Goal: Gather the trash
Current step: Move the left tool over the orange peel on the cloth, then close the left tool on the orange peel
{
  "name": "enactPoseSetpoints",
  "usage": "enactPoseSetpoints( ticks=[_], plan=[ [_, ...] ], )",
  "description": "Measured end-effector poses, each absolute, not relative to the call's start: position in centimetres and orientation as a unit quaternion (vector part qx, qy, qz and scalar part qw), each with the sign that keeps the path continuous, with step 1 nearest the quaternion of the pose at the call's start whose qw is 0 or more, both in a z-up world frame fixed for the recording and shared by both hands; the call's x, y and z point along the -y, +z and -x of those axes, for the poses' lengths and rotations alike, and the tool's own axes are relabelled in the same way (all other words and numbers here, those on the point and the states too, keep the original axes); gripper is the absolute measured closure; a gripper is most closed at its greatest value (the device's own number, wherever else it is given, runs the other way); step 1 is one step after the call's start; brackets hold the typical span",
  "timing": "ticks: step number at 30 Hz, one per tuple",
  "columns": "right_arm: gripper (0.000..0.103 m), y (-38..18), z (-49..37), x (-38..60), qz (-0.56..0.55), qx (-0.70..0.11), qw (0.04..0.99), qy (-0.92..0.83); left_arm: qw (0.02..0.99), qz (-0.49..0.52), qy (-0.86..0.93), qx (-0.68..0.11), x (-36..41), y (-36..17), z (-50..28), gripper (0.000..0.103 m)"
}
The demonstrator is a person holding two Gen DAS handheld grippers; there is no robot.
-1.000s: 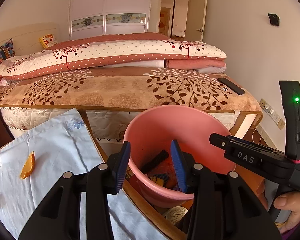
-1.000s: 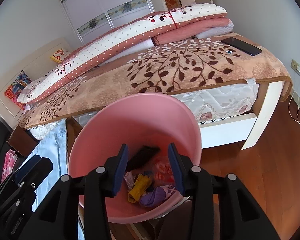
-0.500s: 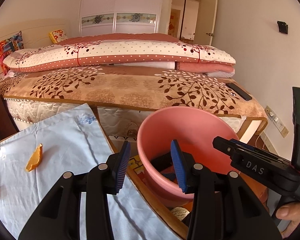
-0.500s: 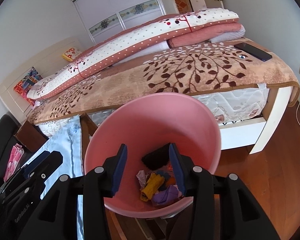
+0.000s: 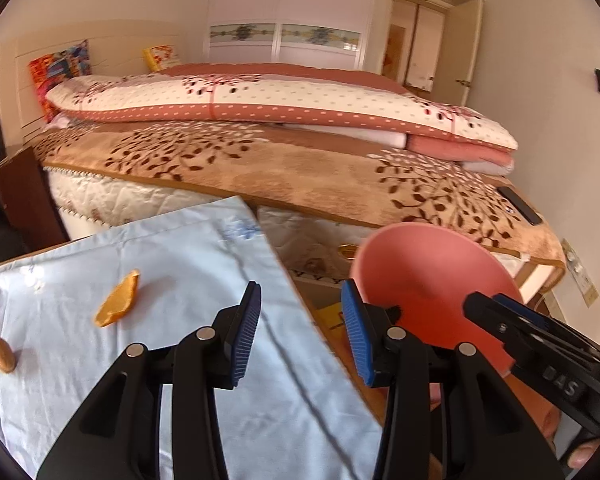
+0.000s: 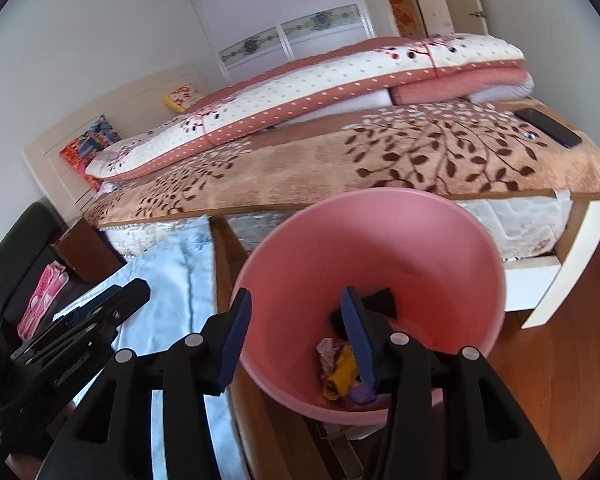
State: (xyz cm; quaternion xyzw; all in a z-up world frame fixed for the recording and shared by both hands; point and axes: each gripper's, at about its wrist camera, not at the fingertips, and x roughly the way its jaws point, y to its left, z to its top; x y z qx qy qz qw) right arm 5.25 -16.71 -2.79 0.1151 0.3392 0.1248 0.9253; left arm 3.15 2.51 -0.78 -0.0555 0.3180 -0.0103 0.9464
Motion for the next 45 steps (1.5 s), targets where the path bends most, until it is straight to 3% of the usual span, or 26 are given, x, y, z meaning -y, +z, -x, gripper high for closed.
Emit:
enactPoseSetpoints(
  ticks=[45],
  plan=[
    [0.056, -3.8, -5.5, 7.7, -0.038, -0.352, 0.909, 0.219, 0.911, 0.123, 0.134, -0.371, -17.5, -6.0, -3.6, 0.061]
  ],
)
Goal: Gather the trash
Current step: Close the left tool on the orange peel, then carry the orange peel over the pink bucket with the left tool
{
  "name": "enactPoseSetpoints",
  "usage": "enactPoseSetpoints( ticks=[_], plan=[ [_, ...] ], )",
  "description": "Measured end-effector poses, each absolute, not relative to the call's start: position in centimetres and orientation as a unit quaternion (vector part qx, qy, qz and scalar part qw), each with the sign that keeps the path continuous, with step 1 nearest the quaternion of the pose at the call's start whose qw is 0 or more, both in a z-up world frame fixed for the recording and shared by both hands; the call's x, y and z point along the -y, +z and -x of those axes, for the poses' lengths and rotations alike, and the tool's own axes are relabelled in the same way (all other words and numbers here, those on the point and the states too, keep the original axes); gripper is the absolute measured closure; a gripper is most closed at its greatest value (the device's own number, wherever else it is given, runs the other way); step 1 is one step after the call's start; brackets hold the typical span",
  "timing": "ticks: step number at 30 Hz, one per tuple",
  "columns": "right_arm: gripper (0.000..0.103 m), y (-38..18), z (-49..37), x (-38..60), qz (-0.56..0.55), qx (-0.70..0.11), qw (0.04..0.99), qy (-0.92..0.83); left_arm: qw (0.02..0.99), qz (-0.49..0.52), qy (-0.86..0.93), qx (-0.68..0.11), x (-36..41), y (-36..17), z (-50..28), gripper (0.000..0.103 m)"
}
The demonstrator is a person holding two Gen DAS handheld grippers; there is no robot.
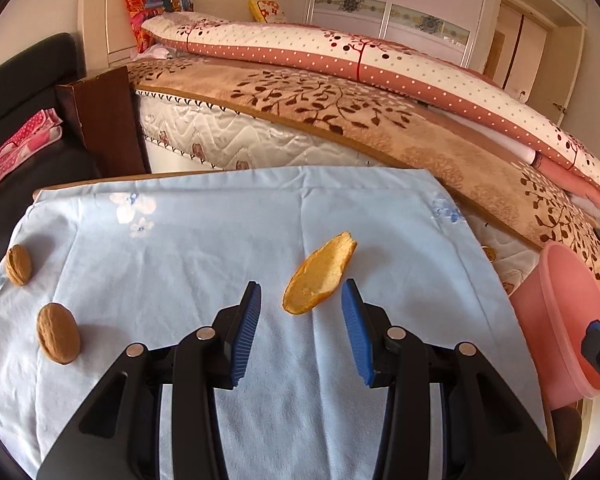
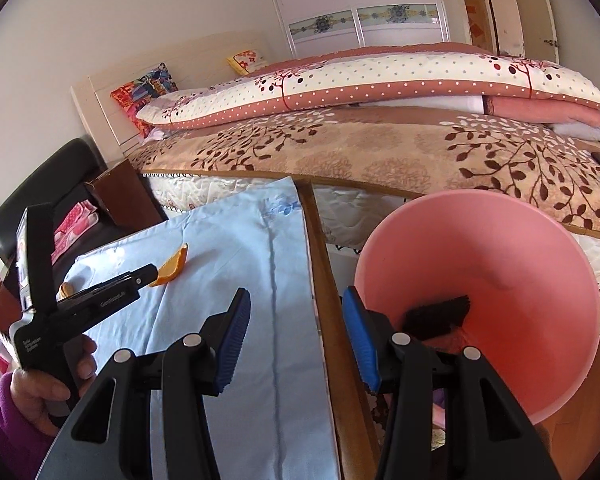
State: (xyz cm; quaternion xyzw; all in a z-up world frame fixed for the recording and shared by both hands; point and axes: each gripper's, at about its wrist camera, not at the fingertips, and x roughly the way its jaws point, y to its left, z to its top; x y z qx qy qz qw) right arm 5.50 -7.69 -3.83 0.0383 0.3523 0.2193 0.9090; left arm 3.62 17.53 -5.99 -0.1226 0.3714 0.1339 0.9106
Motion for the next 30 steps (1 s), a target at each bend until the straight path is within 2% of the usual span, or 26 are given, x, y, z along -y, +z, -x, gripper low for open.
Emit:
enactPoseSetpoints(
  ticks=[12, 14, 17, 30],
  plan=[
    [0.056, -4.3, -5.4, 8.4, -0.053, -0.359, 0.906, 0.220, 0.897, 0.134, 0.147, -0.395, -17.5, -7.3, -5.1, 0.062],
    [0.056, -4.3, -5.4, 8.4, -0.057, -0.361, 0.904, 0.220, 0.896, 0.136, 0.148, -0.397, -17.6, -7.4, -5.1, 0.077],
    [0.056, -4.4, -5.3, 8.7, -0.061, -0.365, 0.903, 0.217, 0.896, 0.137, 0.151, -0.395, -17.7, -7.3, -5.0, 0.082],
    [0.056, -3.7, -4.5, 9.3, -0.066, -0.353, 0.907, 0.221, 0.921, 0.127, 0.108, -0.353, -15.2, -3.3, -3.0, 0.086]
  ],
)
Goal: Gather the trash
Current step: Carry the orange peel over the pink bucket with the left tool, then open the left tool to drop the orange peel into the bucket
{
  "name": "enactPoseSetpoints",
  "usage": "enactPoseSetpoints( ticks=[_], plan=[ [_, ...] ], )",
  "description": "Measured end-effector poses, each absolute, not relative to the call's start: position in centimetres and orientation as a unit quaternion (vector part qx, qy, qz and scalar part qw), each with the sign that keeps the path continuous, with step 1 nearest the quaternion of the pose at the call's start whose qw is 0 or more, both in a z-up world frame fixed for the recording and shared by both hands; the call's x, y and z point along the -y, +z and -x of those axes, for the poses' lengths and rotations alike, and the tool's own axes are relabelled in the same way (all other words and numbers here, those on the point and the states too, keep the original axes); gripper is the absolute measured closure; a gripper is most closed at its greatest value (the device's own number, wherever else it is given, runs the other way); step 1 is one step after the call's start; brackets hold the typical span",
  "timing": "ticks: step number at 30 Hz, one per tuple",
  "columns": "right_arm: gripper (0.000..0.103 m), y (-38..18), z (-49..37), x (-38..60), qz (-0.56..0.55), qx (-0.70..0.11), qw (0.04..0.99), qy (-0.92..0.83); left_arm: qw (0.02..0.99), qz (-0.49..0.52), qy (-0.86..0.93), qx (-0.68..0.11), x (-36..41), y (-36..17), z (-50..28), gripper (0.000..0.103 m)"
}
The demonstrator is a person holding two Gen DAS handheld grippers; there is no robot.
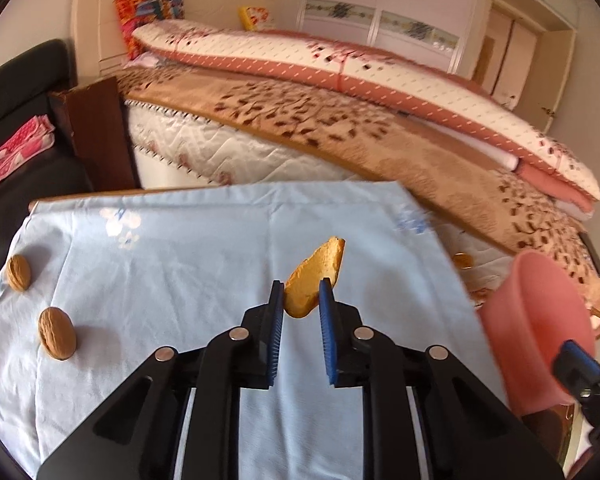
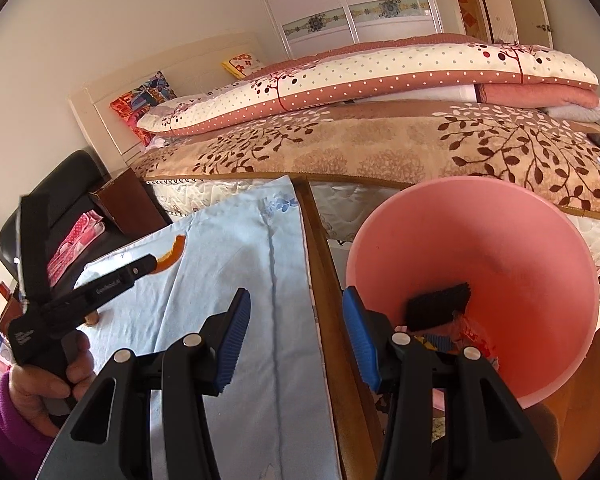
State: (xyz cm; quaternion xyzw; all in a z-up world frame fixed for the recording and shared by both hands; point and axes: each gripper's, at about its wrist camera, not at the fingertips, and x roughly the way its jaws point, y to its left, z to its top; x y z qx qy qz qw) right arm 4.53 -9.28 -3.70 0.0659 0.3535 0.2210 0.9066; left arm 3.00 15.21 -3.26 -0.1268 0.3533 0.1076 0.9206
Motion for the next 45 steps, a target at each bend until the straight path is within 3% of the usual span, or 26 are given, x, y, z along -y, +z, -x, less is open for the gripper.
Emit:
enactPoseSetpoints(
  ticks=[22, 45],
  plan=[
    [0.055, -2.0, -3.8, 14.4, -0.091, -0.323, 0.928, 0.160, 0.941, 0.071, -0.017, -0.331, -3.1, 0.8, -3.6, 0.086],
    [0.055, -3.2, -4.8, 20.7, -0.128, -0.334, 0.931, 0.071, 0.937, 0.029, -0.072, -0.339, 4.1, 0.1, -5.2, 0.086]
  ],
)
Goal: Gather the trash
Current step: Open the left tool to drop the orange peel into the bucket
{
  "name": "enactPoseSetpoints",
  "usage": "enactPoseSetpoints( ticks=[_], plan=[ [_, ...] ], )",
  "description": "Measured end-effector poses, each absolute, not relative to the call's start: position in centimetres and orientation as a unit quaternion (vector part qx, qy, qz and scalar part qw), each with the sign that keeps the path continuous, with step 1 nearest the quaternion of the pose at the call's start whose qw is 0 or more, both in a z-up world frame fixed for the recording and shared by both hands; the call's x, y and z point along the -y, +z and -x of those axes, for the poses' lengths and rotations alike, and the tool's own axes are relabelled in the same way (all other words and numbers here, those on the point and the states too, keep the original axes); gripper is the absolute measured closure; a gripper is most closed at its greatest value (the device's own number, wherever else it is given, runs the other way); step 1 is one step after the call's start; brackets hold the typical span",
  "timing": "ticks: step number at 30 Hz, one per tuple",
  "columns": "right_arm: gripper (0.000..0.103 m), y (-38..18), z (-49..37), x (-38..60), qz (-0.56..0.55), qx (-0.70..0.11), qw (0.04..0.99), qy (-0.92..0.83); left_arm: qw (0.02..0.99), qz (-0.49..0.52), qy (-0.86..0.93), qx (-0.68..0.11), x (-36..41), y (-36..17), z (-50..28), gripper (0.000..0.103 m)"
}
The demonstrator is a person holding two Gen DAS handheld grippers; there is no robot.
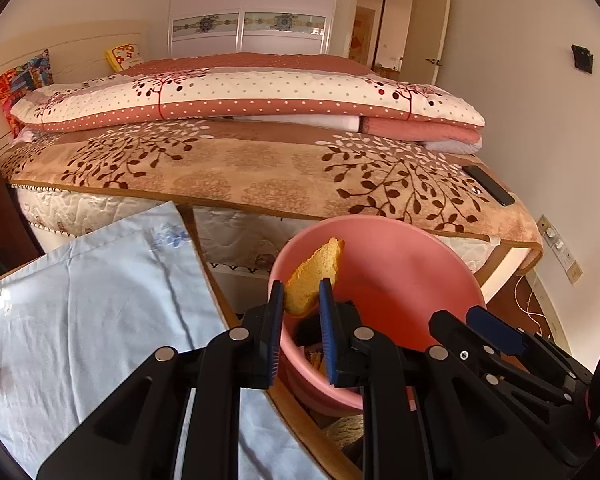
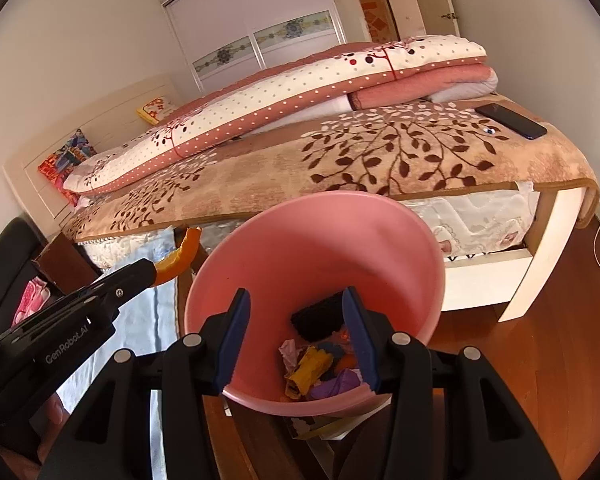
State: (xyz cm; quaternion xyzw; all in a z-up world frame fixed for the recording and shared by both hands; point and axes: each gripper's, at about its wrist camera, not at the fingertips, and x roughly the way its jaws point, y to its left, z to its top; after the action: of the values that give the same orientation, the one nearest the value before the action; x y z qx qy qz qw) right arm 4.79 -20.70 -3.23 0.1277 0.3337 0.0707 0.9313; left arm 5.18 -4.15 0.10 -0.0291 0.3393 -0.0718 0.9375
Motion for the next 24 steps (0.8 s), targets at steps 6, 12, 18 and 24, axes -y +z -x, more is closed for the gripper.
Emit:
enactPoseSetpoints(
  ticks=[6, 12, 18, 24],
  plan=[
    [0.054, -3.3, -4.9, 21.3, -0.130, -0.332, 0.932, 0.061, 0.936, 0.024, -0.074, -0.343, 4.8, -0.3, -5.5, 0.086],
    [0.052, -3.2, -4.8, 21.7, -0.130, -0.330, 0.933, 0.052, 0.934, 0.022, -0.077, -0.347, 5.2, -0.7, -5.9, 0.086],
    [0.052, -3.3, -4.8, 22.1, -0.130, -0.332, 0.933, 0.045, 0.932, 0.018, -0.083, -0.352, 5.9, -1.2, -6.4, 0.086],
    [0.052, -3.6, -5.0, 22.3, -0.129, -0.336, 0.932, 0.042, 0.929, 0.019, -0.085, -0.359, 6.2, -1.7, -6.9, 0.086]
  ],
)
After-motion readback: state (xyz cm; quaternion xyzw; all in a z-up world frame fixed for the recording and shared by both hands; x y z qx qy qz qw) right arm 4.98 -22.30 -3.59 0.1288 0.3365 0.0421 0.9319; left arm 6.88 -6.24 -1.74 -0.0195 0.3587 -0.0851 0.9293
